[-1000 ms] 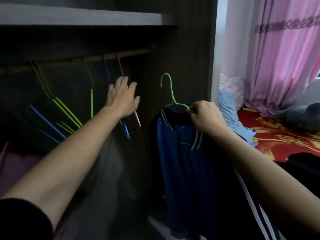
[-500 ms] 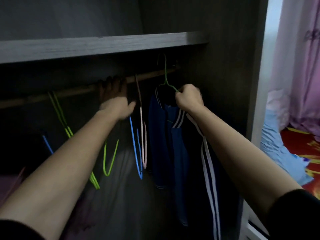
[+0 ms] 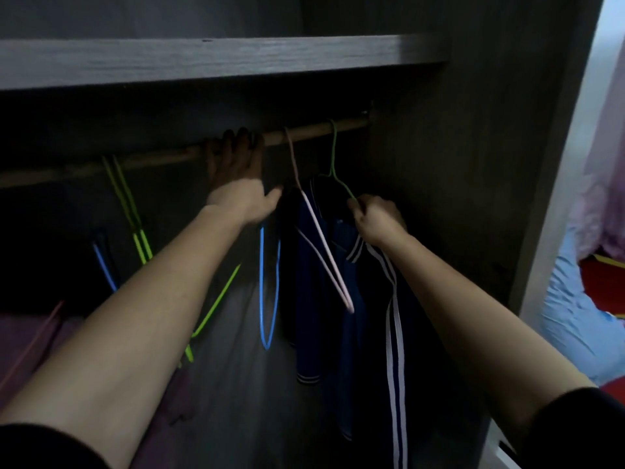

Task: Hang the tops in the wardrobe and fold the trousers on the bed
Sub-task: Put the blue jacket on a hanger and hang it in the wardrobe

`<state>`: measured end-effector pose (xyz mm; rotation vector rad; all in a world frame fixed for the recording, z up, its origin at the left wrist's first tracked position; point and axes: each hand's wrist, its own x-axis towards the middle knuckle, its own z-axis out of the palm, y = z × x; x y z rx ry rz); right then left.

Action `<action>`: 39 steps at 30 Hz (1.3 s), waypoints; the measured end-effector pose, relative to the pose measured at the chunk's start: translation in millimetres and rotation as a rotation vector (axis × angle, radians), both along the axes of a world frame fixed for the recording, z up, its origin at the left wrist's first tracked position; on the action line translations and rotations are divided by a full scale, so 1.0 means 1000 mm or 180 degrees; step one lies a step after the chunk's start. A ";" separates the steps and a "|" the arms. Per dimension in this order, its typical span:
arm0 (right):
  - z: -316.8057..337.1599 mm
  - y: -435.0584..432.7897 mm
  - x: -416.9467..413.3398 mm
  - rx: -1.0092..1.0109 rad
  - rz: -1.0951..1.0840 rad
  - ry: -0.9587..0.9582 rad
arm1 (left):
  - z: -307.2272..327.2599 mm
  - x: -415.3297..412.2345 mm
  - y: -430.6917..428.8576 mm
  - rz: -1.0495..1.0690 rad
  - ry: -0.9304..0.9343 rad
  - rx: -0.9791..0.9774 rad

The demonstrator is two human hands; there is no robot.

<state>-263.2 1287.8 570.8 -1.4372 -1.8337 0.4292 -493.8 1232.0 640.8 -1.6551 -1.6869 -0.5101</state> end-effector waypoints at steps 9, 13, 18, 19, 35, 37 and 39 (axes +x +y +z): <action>0.004 -0.070 0.034 0.0318 -0.0351 -0.0711 | 0.010 0.007 -0.053 -0.0341 -0.0531 -0.0217; 0.001 -0.117 0.043 0.0926 -0.0654 -0.0619 | -0.021 0.015 -0.098 -0.0595 -0.0274 0.0046; -0.034 -0.184 0.054 0.1402 -0.0763 -0.0842 | -0.066 0.015 -0.154 -0.0985 -0.0360 0.0303; -0.045 -0.199 0.057 0.1493 -0.0805 -0.0957 | -0.076 0.017 -0.165 -0.1063 -0.0439 0.0344; -0.181 -0.513 0.268 0.0461 -0.2522 -0.2252 | -0.215 0.238 -0.296 -0.2681 -0.0887 -0.0508; -0.180 -0.563 0.298 0.0317 -0.2869 -0.2210 | -0.203 0.285 -0.318 -0.3021 -0.0825 -0.0457; -0.180 -0.617 0.328 0.0164 -0.3152 -0.2206 | -0.193 0.337 -0.347 -0.3329 -0.0841 -0.0427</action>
